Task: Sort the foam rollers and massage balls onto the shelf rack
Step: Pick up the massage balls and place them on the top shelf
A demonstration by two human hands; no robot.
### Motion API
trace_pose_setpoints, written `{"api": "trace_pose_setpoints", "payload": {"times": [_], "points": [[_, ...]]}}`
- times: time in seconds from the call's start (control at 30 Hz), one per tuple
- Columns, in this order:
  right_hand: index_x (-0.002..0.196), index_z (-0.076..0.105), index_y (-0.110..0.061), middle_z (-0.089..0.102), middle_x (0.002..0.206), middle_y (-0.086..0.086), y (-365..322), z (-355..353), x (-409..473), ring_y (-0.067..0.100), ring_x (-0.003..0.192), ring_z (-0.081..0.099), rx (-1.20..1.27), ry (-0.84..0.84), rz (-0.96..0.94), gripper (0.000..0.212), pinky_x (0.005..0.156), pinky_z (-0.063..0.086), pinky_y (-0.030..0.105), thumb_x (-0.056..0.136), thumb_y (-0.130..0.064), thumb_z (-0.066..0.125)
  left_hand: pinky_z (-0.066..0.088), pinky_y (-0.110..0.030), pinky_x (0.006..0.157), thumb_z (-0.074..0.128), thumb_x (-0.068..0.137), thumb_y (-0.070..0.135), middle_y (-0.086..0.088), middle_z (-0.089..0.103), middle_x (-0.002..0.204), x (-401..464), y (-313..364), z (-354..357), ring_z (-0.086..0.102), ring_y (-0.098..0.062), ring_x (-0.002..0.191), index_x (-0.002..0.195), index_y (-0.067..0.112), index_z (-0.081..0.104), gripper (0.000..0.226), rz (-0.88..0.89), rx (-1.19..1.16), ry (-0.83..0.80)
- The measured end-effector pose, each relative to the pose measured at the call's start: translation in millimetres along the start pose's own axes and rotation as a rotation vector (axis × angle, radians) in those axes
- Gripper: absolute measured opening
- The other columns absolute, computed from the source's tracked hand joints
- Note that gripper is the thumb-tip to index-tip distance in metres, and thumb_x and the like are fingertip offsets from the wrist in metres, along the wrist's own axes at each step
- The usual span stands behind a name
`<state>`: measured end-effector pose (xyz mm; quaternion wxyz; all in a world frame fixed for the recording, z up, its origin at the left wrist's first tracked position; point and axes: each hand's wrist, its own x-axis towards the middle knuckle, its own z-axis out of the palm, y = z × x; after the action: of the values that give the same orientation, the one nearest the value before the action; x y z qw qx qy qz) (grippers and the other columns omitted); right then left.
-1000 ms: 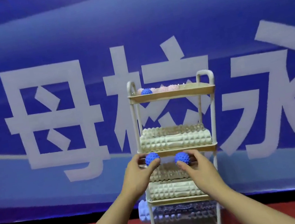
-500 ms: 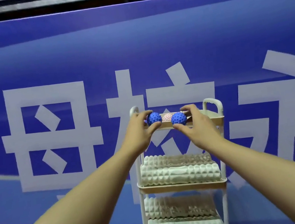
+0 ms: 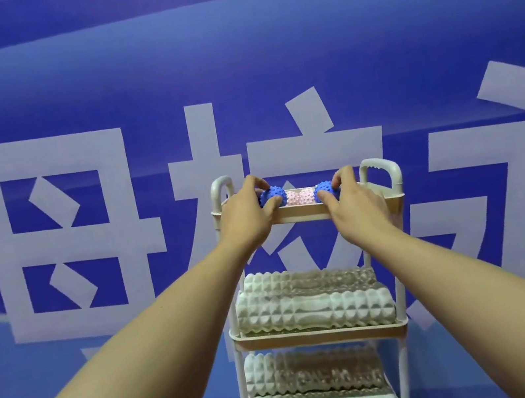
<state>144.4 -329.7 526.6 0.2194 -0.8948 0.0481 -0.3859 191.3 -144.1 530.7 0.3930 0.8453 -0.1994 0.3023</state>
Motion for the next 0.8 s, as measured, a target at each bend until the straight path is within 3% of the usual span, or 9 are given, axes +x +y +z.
{"api": "trace_pose_setpoints", "payload": {"times": [0.07, 0.17, 0.23, 0.33, 0.47, 0.57, 0.7, 0.8], "points": [[0.108, 0.041, -0.022, 0.049, 0.105, 0.001, 2, 7, -1, 0.024, 0.091, 0.055, -0.001, 0.060, -0.027, 0.025, 0.082, 0.050, 0.042, 0.102, -0.044, 0.050, 0.057, -0.040, 0.091, 0.059, 0.101, 0.042, -0.002, 0.058, 0.132, 1, -4, 2, 0.061, -0.019, 0.113, 0.128, 0.026, 0.063, 0.032, 0.040, 0.074, 0.004], [0.115, 0.045, -0.017, 0.043, 0.117, 0.008, 3, 13, -3, 0.023, 0.094, 0.053, -0.038, 0.127, -0.045, 0.031, 0.081, 0.045, 0.035, 0.101, -0.044, 0.051, 0.056, -0.041, 0.094, 0.054, 0.103, 0.044, -0.002, 0.048, 0.130, 2, -9, 3, 0.057, -0.019, 0.114, 0.135, 0.028, 0.062, 0.037, 0.061, 0.135, -0.005], [0.116, 0.048, -0.013, 0.044, 0.118, 0.010, 3, 14, -2, 0.024, 0.096, 0.054, -0.044, 0.154, -0.040, 0.034, 0.082, 0.047, 0.036, 0.101, -0.043, 0.052, 0.056, -0.045, 0.092, 0.054, 0.103, 0.042, -0.003, 0.058, 0.127, 3, -9, 2, 0.061, -0.021, 0.112, 0.136, 0.025, 0.056, 0.037, 0.063, 0.128, -0.029], [0.113, 0.048, -0.015, 0.052, 0.117, 0.008, 1, 11, 2, 0.021, 0.105, 0.057, 0.059, 0.130, -0.005, 0.027, 0.087, 0.055, 0.043, 0.100, -0.036, 0.057, 0.056, -0.046, 0.090, 0.053, 0.104, 0.038, -0.001, 0.070, 0.121, 2, -6, 1, 0.064, -0.020, 0.108, 0.122, 0.023, 0.057, 0.024, 0.068, 0.145, -0.051], [0.107, 0.045, -0.026, 0.061, 0.120, 0.006, 0, 5, 6, 0.022, 0.110, 0.060, 0.152, 0.057, 0.052, 0.015, 0.080, 0.059, 0.041, 0.100, -0.024, 0.058, 0.051, -0.047, 0.096, 0.046, 0.107, 0.037, 0.001, 0.067, 0.127, 1, -3, 0, 0.060, -0.020, 0.113, 0.122, 0.026, 0.068, 0.029, 0.106, 0.252, -0.095], [0.117, 0.053, -0.020, 0.059, 0.123, 0.006, 3, 6, 6, 0.024, 0.112, 0.060, 0.150, 0.038, 0.069, 0.015, 0.081, 0.059, 0.042, 0.102, -0.023, 0.053, 0.048, -0.048, 0.100, 0.041, 0.107, 0.042, 0.003, 0.065, 0.131, 3, -3, -1, 0.057, -0.020, 0.117, 0.128, 0.031, 0.067, 0.035, 0.109, 0.276, -0.120], [0.137, 0.053, -0.012, 0.059, 0.132, 0.010, 6, 6, 5, 0.025, 0.112, 0.057, -0.016, -0.006, -0.004, 0.037, 0.096, 0.049, 0.043, 0.107, -0.028, 0.039, 0.033, -0.044, 0.111, 0.029, 0.108, 0.049, -0.001, 0.061, 0.141, -1, 0, -4, 0.045, -0.027, 0.132, 0.147, 0.037, 0.051, 0.046, 0.082, 0.371, -0.204], [0.131, 0.056, -0.013, 0.065, 0.122, 0.009, 4, 4, 2, 0.025, 0.099, 0.055, -0.096, -0.063, -0.054, 0.037, 0.089, 0.037, 0.039, 0.109, -0.027, 0.030, 0.025, -0.043, 0.112, 0.027, 0.108, 0.049, -0.003, 0.060, 0.140, -4, 1, -5, 0.040, -0.028, 0.133, 0.149, 0.037, 0.048, 0.047, 0.077, 0.398, -0.227]]}}
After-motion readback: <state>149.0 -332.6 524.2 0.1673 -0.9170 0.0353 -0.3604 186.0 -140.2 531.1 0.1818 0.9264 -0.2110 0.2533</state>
